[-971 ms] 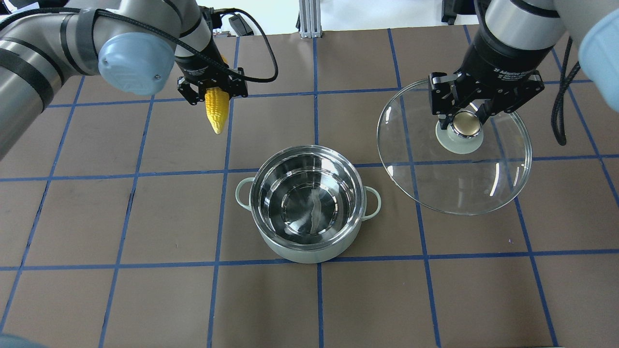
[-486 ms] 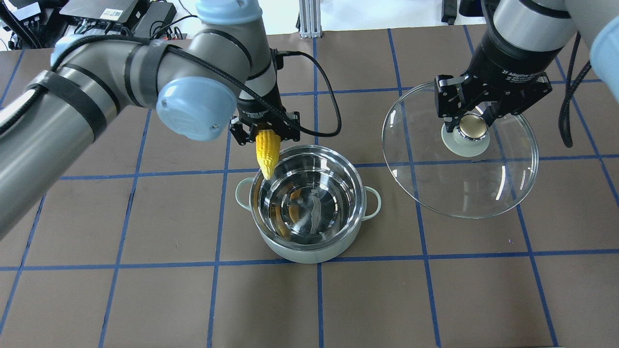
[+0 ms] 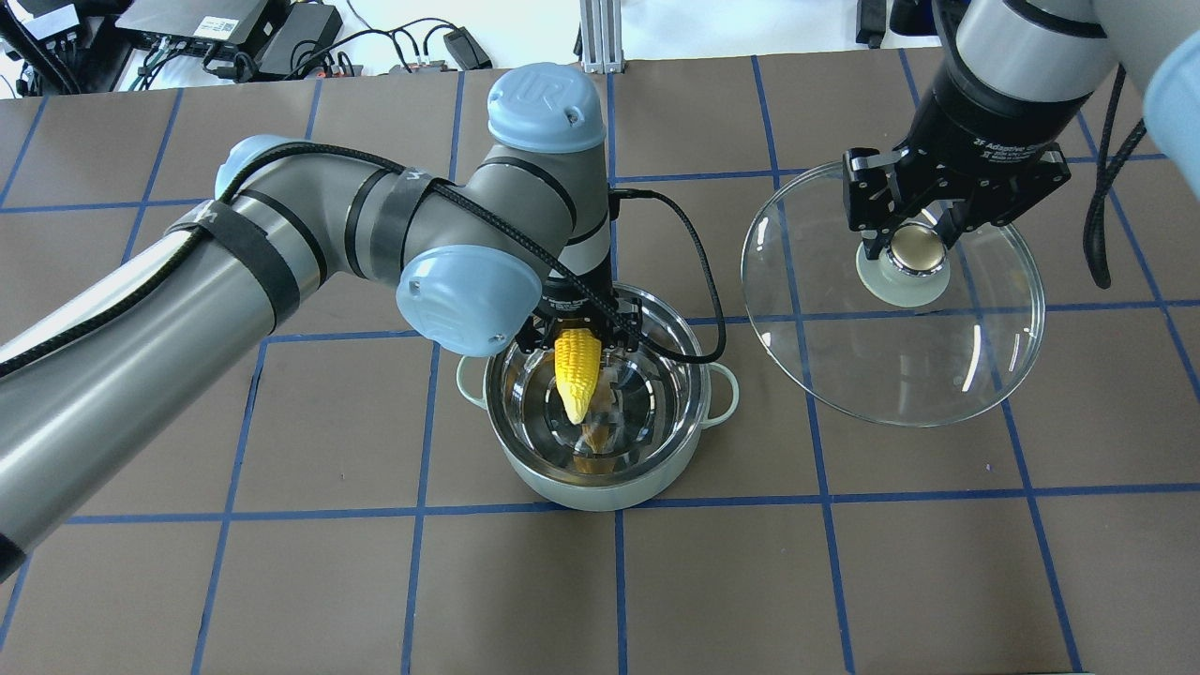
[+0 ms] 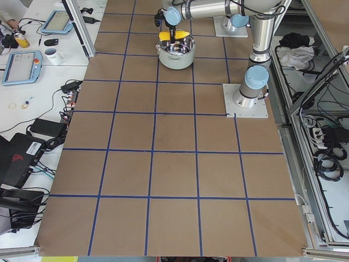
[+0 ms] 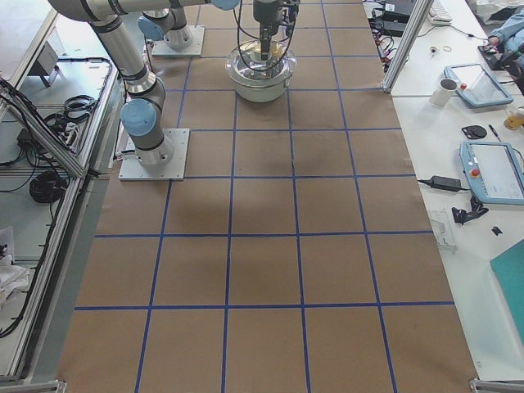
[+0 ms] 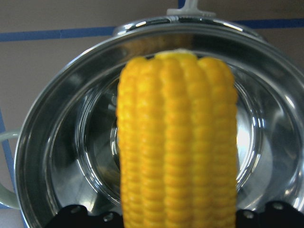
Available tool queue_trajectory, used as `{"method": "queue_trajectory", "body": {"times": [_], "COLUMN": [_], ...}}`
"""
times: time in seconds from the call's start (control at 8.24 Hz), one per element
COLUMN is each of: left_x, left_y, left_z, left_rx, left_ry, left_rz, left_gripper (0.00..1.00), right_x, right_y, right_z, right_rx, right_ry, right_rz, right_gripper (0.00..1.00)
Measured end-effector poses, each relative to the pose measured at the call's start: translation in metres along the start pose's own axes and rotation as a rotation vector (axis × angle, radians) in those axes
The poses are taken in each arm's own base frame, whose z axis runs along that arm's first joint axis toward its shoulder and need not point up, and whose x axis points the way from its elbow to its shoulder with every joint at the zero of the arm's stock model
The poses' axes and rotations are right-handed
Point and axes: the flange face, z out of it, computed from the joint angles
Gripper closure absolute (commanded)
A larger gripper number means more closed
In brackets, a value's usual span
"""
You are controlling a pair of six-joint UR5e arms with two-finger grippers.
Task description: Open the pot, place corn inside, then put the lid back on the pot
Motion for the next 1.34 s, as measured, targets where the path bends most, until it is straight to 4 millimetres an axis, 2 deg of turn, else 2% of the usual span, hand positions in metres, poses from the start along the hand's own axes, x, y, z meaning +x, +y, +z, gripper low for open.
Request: {"method": "queue_trajectory", "body": {"times": [0.12, 0.24, 0.73, 0.85, 0.97, 1.09, 1.21, 1.34], "left_x": [0.004, 0.005, 0.007, 0.008, 0.009, 0.009, 0.009, 0.01], "left_y": [0.003, 0.004, 0.002, 0.001, -0.001, -0.002, -0.004, -0.004], "left_z": [0.003, 0.005, 0.01, 0.013, 0.017, 0.021, 0.024, 0.025], "left_rx": [-0.003, -0.006, -0.009, -0.014, -0.02, -0.027, -0.031, -0.035], "left_ry": [0.001, 0.0, 0.001, 0.002, 0.003, 0.001, -0.001, 0.0], "left_rz": [0.0, 0.001, 0.011, 0.011, 0.01, 0.009, 0.01, 0.011], "left_gripper": [1.0, 0.95, 0.95, 0.89, 0.76, 0.12, 0.0, 0.0], "right_x": [0.0, 0.0, 0.0, 0.0, 0.0, 0.0, 0.0, 0.0], "right_y": [0.0, 0.0, 0.001, 0.001, 0.001, 0.001, 0.001, 0.001], "right_z": [0.0, 0.0, 0.001, 0.001, 0.001, 0.001, 0.001, 0.001], "right_rx": [-0.001, -0.001, -0.004, -0.004, -0.005, -0.006, -0.005, -0.006], "right_ry": [0.0, 0.001, 0.002, 0.002, 0.002, 0.002, 0.002, 0.002], "right_rz": [0.0, 0.0, 0.0, 0.0, 0.0, 0.0, 0.0, 0.0], "right_gripper": [0.77, 0.77, 0.77, 0.77, 0.77, 0.77, 0.77, 0.77]}}
